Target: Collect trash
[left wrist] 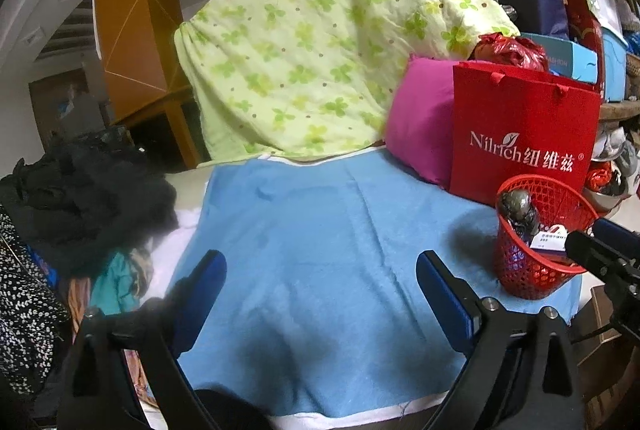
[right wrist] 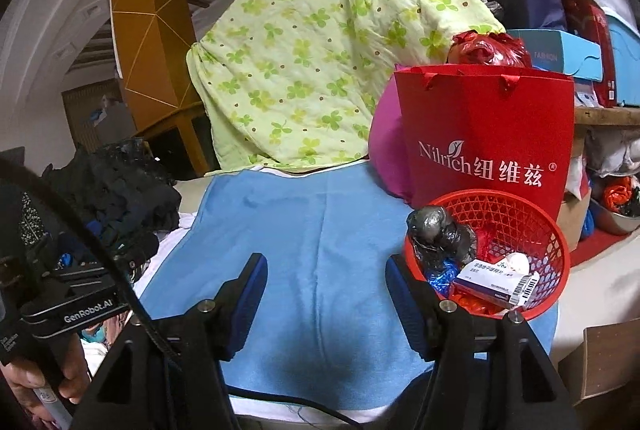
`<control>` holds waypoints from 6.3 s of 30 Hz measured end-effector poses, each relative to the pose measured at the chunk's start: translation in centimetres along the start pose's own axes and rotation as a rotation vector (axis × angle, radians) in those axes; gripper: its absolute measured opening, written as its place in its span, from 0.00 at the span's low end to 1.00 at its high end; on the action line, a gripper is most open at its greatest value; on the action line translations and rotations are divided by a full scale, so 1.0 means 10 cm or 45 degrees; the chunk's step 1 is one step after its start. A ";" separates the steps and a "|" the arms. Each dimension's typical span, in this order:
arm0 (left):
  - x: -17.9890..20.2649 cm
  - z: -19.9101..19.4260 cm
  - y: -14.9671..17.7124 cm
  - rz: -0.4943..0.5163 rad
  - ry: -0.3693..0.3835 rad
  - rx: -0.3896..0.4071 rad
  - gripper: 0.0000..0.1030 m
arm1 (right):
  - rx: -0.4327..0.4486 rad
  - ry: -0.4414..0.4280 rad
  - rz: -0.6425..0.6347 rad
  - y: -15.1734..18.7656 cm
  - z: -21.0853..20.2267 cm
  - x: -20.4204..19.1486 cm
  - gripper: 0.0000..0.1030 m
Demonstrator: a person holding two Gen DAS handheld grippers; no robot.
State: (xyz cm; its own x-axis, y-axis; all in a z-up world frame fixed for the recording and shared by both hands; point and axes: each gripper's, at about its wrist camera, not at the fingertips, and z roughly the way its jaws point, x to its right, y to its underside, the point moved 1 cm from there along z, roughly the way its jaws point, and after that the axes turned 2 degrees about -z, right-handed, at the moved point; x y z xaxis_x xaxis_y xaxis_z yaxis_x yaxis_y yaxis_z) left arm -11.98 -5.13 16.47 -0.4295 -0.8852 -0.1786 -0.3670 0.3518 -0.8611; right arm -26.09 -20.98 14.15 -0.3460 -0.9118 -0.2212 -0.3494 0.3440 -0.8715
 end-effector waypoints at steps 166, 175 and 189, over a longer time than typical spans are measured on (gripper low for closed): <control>-0.12 -0.12 0.11 -0.080 -0.004 -0.030 0.93 | 0.071 0.089 -0.138 0.01 -0.14 -0.25 0.69; -0.14 -0.12 0.11 -0.083 -0.005 -0.028 0.93 | 0.069 0.085 -0.144 0.01 -0.11 -0.27 0.69; -0.17 -0.13 0.12 -0.087 -0.007 -0.025 0.93 | 0.072 0.083 -0.151 -0.01 -0.11 -0.31 0.69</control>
State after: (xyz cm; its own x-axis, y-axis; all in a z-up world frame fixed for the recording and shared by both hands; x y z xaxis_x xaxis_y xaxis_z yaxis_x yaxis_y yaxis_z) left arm -12.72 -2.83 16.36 -0.3986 -0.9090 -0.1219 -0.4115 0.2961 -0.8620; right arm -25.91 -17.98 15.38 -0.3616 -0.9282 -0.0880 -0.3420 0.2198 -0.9136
